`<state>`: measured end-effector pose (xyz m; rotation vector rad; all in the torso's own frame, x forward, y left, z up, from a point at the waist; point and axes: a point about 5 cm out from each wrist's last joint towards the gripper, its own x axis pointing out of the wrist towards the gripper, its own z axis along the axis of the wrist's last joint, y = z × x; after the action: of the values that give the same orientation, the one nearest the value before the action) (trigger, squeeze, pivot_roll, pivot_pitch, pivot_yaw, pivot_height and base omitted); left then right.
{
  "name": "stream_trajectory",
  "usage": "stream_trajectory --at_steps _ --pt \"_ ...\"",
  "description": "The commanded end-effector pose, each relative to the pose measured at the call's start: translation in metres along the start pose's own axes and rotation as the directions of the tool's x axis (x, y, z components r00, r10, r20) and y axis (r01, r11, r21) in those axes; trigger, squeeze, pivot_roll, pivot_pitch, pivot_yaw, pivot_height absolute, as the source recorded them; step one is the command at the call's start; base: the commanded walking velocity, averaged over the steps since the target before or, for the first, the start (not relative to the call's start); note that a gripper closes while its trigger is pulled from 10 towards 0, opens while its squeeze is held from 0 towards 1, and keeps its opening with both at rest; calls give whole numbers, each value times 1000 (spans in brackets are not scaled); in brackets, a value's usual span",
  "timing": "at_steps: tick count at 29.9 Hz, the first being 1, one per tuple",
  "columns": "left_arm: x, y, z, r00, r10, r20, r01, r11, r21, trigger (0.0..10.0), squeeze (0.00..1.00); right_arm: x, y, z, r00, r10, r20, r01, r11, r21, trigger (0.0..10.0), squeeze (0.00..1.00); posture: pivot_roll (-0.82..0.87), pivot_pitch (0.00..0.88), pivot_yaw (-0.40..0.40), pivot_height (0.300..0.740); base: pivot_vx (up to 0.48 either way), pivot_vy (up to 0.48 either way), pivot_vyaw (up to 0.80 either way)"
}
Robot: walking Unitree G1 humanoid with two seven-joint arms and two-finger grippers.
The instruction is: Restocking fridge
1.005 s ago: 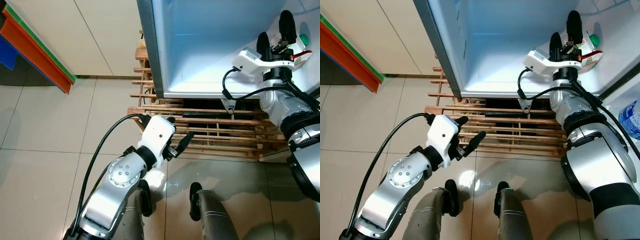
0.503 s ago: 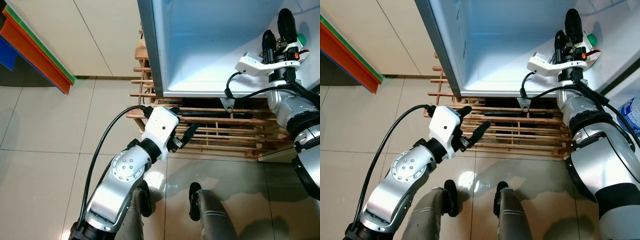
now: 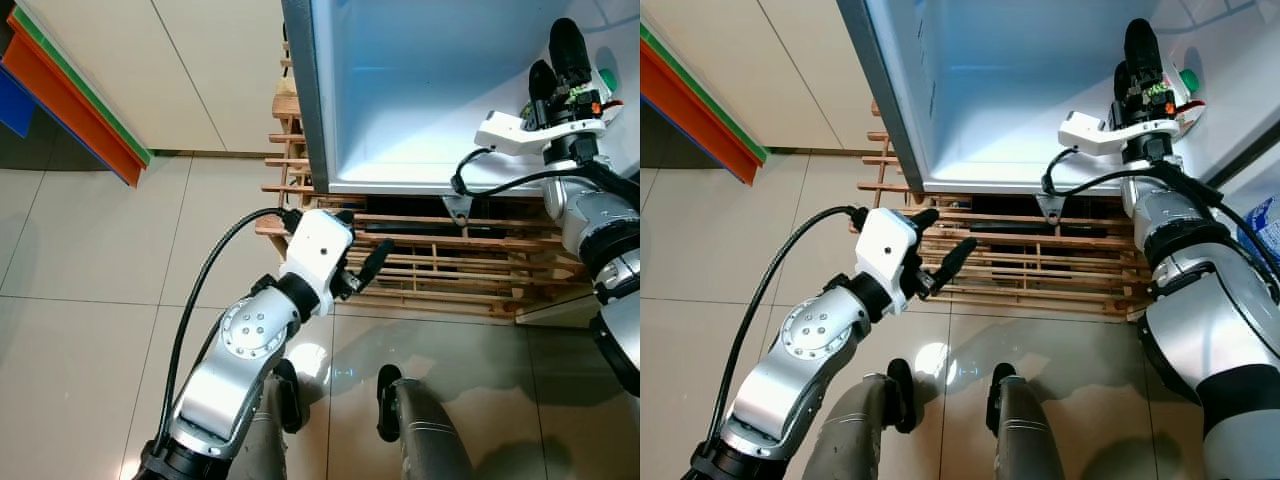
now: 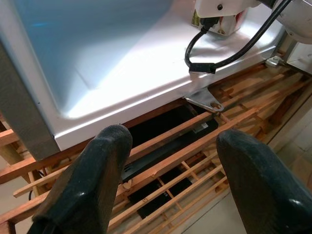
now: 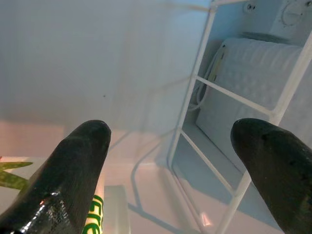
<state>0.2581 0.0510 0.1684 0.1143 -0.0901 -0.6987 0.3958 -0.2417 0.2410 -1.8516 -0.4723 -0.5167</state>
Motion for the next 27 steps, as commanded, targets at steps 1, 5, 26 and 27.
stream_trajectory --at_steps 1,5,26,27 --pt "-1 0 -5 1000 8 -18 -8 1000 -19 10000 0 -7 7 -13 997 62 -51 -62 998 6 10000 0 149 348 36 740 0 0 0" --pt "2 5 -6 1000 18 -16 -18 1000 -20 10000 0 -6 9 -21 957 150 -246 -56 934 352 10000 0 138 327 28 740 0 0 0" --pt "38 19 -3 996 45 75 -48 998 40 10000 0 31 -39 52 993 88 -83 68 157 985 10000 0 55 97 -62 740 0 0 0" --pt "38 19 -3 996 45 75 -48 998 40 10000 0 31 -39 52 993 88 -83 68 157 985 10000 0 55 97 -62 740 0 0 0"
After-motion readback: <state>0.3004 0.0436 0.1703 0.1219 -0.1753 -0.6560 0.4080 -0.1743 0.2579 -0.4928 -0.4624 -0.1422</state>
